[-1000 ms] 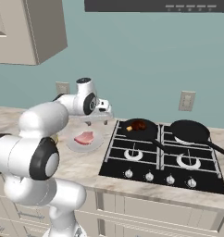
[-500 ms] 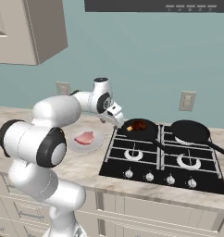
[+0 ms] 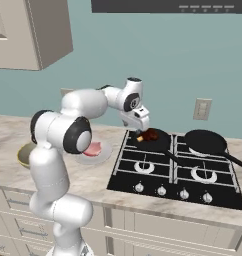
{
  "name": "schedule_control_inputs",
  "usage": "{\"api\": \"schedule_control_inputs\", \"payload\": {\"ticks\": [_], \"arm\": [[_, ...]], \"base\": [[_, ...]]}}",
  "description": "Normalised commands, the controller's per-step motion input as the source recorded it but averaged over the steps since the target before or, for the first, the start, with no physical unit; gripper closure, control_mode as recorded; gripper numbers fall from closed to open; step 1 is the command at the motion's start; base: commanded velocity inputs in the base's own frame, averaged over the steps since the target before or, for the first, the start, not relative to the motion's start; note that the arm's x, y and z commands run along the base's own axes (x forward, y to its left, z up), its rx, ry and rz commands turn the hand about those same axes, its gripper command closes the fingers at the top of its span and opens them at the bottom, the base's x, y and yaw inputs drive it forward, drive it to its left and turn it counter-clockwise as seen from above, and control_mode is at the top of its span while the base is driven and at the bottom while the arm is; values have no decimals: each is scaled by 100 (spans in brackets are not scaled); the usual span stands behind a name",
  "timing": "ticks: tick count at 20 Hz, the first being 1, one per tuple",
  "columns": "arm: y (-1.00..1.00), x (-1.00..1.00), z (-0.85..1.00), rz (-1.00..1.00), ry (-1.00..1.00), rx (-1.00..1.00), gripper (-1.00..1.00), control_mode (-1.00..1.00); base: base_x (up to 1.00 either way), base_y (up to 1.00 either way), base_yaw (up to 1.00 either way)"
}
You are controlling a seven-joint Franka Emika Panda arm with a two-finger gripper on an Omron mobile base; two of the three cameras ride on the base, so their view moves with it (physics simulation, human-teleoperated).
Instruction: Place one of the steaks on the plate and the other in the bowl. Then place the bowl in the fridge.
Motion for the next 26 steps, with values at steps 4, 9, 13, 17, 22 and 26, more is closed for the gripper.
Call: {"api": "schedule_control_inputs", "payload": {"ticks": [4,9,13,17,22,26], "arm": [[-34,34,-11,-4,2,0,-100,-100],[-34,38,-31,-5,0,0,-100,-100],[-15,37,-19,0,-1,0,-100,-100],[-16,29,-12,0,0,0,-100,-100],[-7,14,-37,0,0,0,-100,-100],[-7,-6,-45,-3,6,0,-100,-100]], "base": [[0,0,0],[0,0,0],[0,0,0],[0,0,0],[0,0,0],[0,0,0]]}}
